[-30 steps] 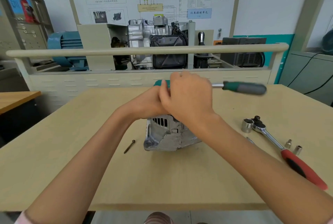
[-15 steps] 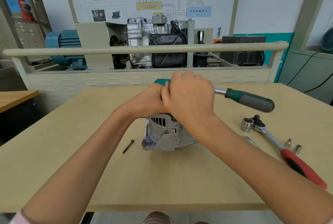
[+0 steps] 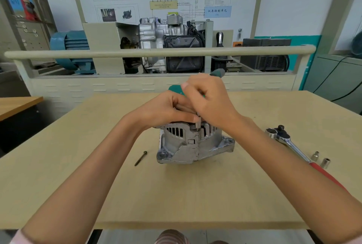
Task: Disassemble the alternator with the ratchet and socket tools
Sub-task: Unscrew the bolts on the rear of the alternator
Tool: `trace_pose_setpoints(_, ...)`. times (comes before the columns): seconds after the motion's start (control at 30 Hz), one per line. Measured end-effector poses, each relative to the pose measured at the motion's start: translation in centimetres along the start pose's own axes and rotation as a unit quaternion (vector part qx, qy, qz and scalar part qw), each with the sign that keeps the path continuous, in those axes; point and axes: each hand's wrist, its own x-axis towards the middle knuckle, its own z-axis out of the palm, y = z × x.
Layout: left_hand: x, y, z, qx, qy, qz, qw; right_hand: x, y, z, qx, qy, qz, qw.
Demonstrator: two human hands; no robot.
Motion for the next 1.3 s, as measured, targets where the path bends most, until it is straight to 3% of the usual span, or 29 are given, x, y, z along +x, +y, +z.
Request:
trace_pose_setpoints(0.07,0.2,-0.2,0.0,0.030,0.046,0.001,0.998,-0.5,-0.3,0.4,-0.204,-0.002,-0.021,0.979)
trace_pose_setpoints(0.13,0.4,-0.4,0.1,0.053,0.062,0.002,0.997,-0.6,-0.9,1.0,-0.417,0.008,0.026,0.908)
trace_pose_setpoints(0.2,0.2,-0.1,0.3,0.049,0.058,-0.004,0.997,-0.6,-1.4,1.5,-0.485,0.014,0.079,0.871)
trace_pose_setpoints(0.3,0.2,0.2,0.3,0.061,0.024,0.002,0.998,-0.2,-1.4,0.9,-0.407,-0.005,0.046,0.912)
trace_pose_setpoints(0.4,0.4,0.4,0.3,0.063,-0.013,-0.003,0.998,0.4,-0.4,0.0,-0.105,-0.024,0.037,0.994)
trace_pose_setpoints(0.47,0.4,0.2,0.5,0.051,-0.015,-0.012,0.999,0.5,0.0,-0.4,0.059,-0.016,0.064,0.996)
trace_pose_setpoints(0.53,0.3,0.2,0.7,0.045,-0.001,-0.011,0.999,0.4,-0.1,-0.6,0.057,-0.009,0.048,0.997)
trace_pose_setpoints(0.6,0.2,0.2,0.7,0.059,0.021,-0.018,0.998,-0.1,-0.2,-0.3,-0.117,-0.033,-0.012,0.992)
trace_pose_setpoints(0.67,0.6,0.2,0.9,0.121,0.059,-0.011,0.991,-0.4,-0.8,0.4,-0.398,-0.033,-0.014,0.917)
trace_pose_setpoints(0.73,0.9,0.4,1.1,0.150,0.065,-0.016,0.986,-0.5,-1.5,0.9,-0.513,-0.001,0.056,0.856)
trace_pose_setpoints(0.77,0.8,0.3,1.1,0.137,0.055,-0.015,0.989,-0.4,-1.8,1.0,-0.515,0.001,0.073,0.854)
trace_pose_setpoints(0.87,0.1,0.9,1.0,0.083,0.023,0.002,0.996,-0.2,-1.2,0.6,-0.417,-0.004,0.025,0.909)
trace_pose_setpoints(0.97,0.1,0.8,0.7,0.051,0.005,-0.001,0.999,0.1,-0.6,-0.4,-0.186,-0.040,0.020,0.982)
trace_pose_setpoints(1.07,0.1,0.6,0.7,0.023,-0.020,-0.017,0.999,0.2,0.0,-0.8,0.031,-0.025,0.040,0.998)
trace_pose_setpoints(1.13,0.0,0.5,0.7,0.005,-0.002,-0.015,1.000,0.0,0.0,-0.9,0.043,-0.014,0.026,0.999)
trace_pose_setpoints(1.17,0.0,0.4,0.7,0.010,0.012,-0.010,1.000,-0.1,-0.1,-0.8,0.001,-0.018,0.003,1.000)
trace_pose_setpoints(1.23,0.3,0.2,0.8,0.061,0.058,-0.001,0.996,-0.4,-0.4,-0.1,-0.218,-0.035,-0.014,0.975)
trace_pose_setpoints(1.3,0.5,0.2,1.0,0.117,0.088,0.012,0.989,-0.5,-0.8,1.1,-0.450,-0.007,0.041,0.892)
